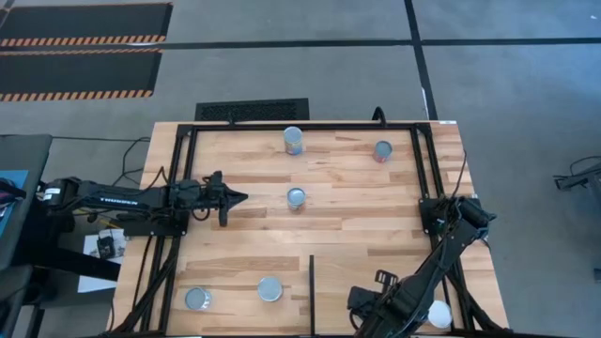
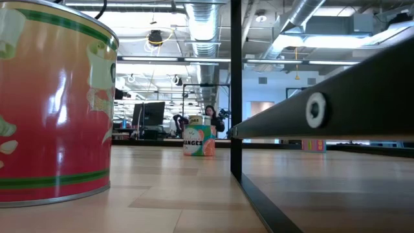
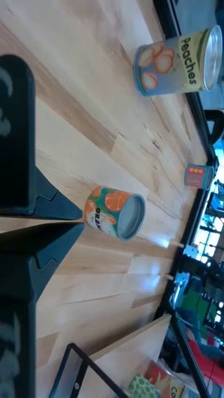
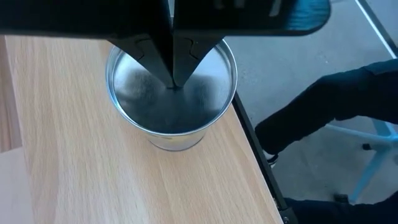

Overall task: Pick and place cans onto a shelf
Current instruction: Put the bottom canned peaches on the shelf

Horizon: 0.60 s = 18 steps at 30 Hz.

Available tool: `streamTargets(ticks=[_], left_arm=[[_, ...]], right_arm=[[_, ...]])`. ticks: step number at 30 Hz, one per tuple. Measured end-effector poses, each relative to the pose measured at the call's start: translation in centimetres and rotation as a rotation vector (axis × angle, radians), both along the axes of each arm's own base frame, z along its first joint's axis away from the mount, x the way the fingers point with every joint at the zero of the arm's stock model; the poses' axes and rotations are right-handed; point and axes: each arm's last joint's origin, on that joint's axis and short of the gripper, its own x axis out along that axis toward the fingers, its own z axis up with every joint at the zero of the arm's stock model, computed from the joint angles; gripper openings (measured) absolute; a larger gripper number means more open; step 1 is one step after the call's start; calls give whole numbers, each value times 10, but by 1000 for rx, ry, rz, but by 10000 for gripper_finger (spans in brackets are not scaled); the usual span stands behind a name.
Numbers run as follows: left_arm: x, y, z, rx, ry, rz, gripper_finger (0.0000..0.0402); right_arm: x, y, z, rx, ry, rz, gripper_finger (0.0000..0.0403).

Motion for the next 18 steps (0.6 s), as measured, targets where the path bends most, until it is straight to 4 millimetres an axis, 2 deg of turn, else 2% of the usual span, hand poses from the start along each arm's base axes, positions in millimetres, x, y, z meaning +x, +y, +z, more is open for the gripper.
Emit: streamTargets(ticks=[18], left_arm=[[0,-1,0,-6,-2,-5,6]], right_arm=[[0,2,4,15,9,4,16]])
